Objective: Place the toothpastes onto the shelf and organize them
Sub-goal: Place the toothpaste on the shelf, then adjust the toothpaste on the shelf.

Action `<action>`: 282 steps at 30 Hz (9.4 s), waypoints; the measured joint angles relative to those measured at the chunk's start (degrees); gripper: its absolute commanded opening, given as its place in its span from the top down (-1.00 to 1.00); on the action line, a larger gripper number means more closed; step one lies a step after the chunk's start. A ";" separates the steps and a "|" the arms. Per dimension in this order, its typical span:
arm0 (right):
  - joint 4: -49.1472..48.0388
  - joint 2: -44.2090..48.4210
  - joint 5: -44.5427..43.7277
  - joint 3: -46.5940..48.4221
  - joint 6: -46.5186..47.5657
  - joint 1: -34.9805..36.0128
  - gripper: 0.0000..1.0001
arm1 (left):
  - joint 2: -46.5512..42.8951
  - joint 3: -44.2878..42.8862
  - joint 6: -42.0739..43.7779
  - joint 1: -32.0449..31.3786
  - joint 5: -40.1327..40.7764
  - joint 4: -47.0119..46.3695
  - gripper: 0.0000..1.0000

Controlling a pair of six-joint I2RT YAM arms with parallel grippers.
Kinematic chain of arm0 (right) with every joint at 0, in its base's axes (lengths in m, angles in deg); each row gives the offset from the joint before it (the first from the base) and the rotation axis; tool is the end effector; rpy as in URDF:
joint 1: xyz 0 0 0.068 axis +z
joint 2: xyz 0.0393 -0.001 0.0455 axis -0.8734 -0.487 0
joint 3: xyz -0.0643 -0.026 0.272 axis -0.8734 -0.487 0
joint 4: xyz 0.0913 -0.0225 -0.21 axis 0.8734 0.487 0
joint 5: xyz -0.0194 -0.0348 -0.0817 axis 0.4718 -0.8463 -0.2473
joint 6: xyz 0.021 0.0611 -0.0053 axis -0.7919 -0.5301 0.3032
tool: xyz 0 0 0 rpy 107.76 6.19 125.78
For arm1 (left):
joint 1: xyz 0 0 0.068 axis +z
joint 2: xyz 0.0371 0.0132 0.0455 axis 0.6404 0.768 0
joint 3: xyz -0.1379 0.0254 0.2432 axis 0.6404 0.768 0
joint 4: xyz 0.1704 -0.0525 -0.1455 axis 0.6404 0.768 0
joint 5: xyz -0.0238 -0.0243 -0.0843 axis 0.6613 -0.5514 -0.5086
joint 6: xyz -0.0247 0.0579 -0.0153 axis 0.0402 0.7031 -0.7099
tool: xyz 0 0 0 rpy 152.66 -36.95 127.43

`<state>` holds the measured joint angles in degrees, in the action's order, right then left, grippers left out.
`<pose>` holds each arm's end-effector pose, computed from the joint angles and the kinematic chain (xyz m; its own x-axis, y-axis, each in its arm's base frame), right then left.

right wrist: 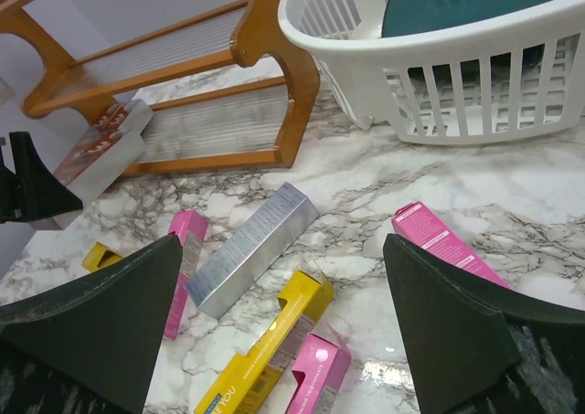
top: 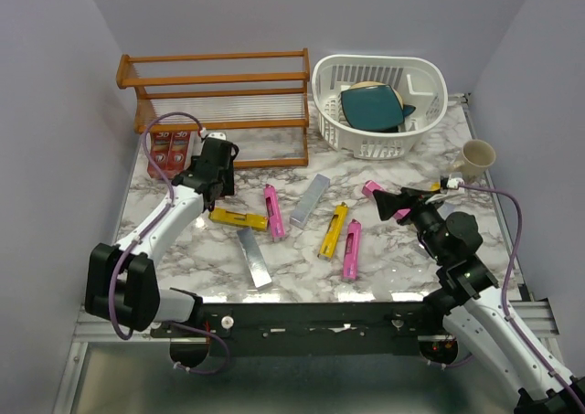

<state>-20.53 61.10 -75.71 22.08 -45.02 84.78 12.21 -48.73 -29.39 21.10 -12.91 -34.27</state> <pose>0.1096 0.0448 0.2748 -0.1451 0.3705 -0.9174 -0.3095 0.8637 0.3978 0.2418 -0.0623 0.2656 -0.7132 -0.0461 -0.6995 -0.1412 0.9868 0.0789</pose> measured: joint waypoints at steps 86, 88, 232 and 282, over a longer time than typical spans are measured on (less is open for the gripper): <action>-1.77 -2.01 -3.39 -1.55 -0.50 0.00 -0.99 | 0.96 14.08 -7.32 10.05 -0.59 -23.82 -0.97; -1.81 -1.73 -3.39 -1.66 -0.50 0.00 -0.99 | 3.45 13.57 -6.71 10.05 -1.01 -23.96 -0.93; -4.00 -5.11 -1.11 -1.92 -0.50 0.00 -0.98 | 4.35 24.83 -49.27 21.62 -11.10 -52.09 -0.28; -4.66 -6.08 -0.66 -1.92 -0.50 0.00 -0.97 | 22.45 -6.12 31.91 -10.29 19.76 -16.41 0.60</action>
<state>-25.19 55.03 -76.37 20.16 -45.53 84.78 34.66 -54.85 2.52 10.81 6.84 -50.69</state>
